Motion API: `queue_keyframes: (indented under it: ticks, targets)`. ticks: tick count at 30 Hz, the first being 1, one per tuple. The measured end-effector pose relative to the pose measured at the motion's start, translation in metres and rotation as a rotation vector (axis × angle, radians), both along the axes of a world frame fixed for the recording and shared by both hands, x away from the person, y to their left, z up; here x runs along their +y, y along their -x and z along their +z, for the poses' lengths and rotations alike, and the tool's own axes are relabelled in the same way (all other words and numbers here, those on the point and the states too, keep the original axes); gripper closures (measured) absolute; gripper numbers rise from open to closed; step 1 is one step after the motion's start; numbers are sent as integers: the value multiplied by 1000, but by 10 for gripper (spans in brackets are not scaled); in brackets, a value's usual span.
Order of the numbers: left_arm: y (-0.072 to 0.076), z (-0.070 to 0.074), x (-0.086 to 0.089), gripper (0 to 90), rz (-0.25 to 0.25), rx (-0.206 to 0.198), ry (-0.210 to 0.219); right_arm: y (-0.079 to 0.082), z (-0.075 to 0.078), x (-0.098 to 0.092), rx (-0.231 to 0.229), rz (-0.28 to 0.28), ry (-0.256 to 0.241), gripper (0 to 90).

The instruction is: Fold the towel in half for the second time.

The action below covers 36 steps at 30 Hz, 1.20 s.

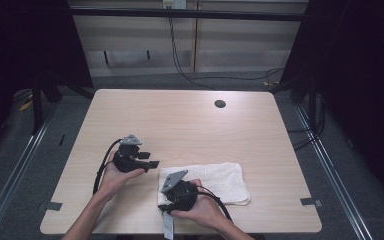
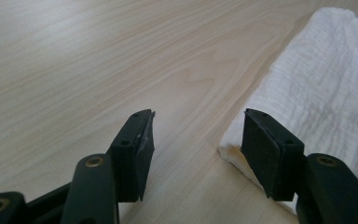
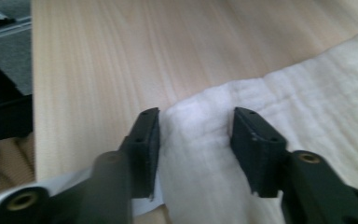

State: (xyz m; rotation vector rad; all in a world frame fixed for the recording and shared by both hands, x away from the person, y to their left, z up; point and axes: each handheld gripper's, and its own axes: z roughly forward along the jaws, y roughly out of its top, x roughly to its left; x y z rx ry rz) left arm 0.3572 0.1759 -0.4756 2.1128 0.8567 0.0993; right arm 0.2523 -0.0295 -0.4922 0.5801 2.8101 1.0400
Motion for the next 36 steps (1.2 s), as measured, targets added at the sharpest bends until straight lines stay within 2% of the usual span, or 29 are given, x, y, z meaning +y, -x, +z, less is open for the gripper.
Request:
queue_keyframes:
  ticks: [2,5,7,8,12,14,16,21,23,25,29,30,33,36]
  targets:
    - [0,2,2,441,4,1,35,2,-3,-3,-29,-12,-21,590]
    - [1,4,3,441,17,-11,43,0,-3,-4,-42,-20,-19,692]
    - [1,5,4,441,14,-17,36,-3,-3,-7,-44,-36,-22,797]
    - [1,4,4,441,13,-14,38,-5,-3,-8,-31,-42,-27,815]
    - [0,-1,0,441,6,6,10,-6,-3,-9,-26,-45,-30,825]
    - [-1,-4,-4,443,-24,26,-5,-9,-4,-11,0,-51,-47,831]
    - [-1,-6,-9,459,-37,20,-23,-11,-4,-11,19,-58,-57,833]
    - [-2,-12,-22,510,-79,47,-46,-11,-4,-12,31,-68,-68,834]
    - [-2,-14,-25,532,-72,43,-62,-12,-4,-13,41,-69,-71,834]
    - [-3,-16,-27,550,-90,59,-49,-13,-5,-13,45,-65,-76,834]
    - [-2,-19,-31,562,-141,68,-67,-13,-4,-13,43,-66,-72,833]
    - [-1,-20,-31,566,-145,71,-83,-13,-4,-13,42,-65,-71,832]
    - [0,-20,-32,581,-152,70,-77,-14,-5,-14,63,-73,-84,832]
    - [2,-20,-33,614,-178,77,-74,-13,-5,-13,58,-78,-85,832]
